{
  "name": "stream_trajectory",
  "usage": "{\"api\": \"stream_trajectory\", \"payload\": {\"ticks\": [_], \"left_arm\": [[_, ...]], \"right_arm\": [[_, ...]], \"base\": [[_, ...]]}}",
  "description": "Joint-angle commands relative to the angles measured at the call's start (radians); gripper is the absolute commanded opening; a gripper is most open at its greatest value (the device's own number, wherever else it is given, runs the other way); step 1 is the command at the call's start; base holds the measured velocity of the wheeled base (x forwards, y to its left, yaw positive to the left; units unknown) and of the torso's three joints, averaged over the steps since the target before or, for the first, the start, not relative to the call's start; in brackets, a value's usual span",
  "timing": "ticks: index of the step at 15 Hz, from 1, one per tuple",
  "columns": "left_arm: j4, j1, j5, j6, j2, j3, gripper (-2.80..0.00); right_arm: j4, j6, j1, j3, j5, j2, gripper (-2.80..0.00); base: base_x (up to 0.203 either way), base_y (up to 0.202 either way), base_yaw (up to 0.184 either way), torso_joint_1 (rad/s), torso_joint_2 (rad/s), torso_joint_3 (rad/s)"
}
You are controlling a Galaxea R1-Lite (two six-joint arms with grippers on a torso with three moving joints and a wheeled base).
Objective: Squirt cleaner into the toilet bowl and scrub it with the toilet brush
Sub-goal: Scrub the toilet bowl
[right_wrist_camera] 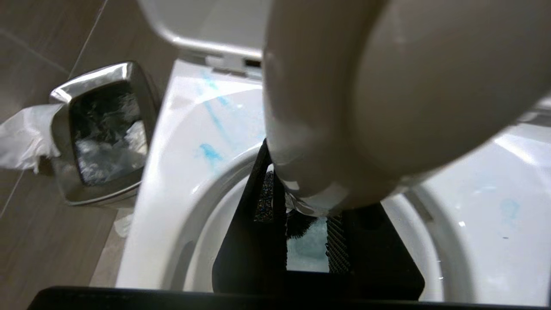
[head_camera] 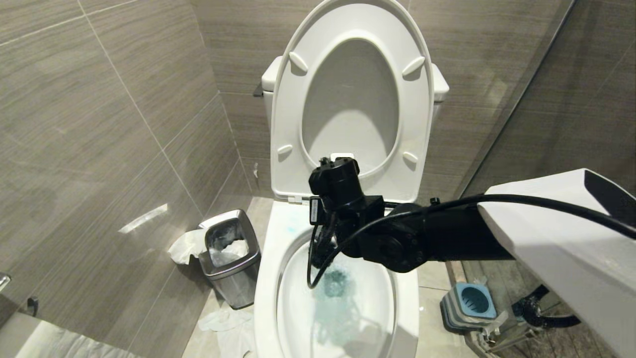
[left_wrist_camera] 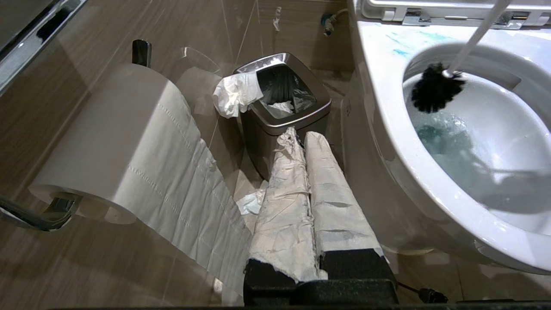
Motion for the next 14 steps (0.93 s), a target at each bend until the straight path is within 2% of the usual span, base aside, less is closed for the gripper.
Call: {"api": "stream_trajectory", "payload": {"ticks": [1, 5, 10, 14], "left_arm": [[0.0, 0.0, 0.0, -0.001, 0.0, 0.002, -2.8], [0.0, 0.0, 0.0, -0.001, 0.0, 0.002, -2.8], [0.0, 0.0, 0.0, -0.001, 0.0, 0.002, -2.8], [0.0, 0.0, 0.0, -0.001, 0.0, 0.002, -2.8]], "right_arm": [[0.0, 0.002, 0.052, -0.009, -0.004, 0.034, -2.8], [0.0, 0.006, 0.136, 0.066, -0.036, -0.016, -2.8], [-0.008, 0.058, 0.211, 0.37, -0.052, -0.213, -2.8], [-0.009, 0.16, 0.207, 0.572, -0.093, -0.336, -2.8]], "base": [[0.0, 0.0, 0.0, 0.0, 0.0, 0.0], [0.0, 0.0, 0.0, 0.0, 0.0, 0.0], [0.0, 0.0, 0.0, 0.0, 0.0, 0.0], [0.0, 0.0, 0.0, 0.0, 0.0, 0.0]]}}
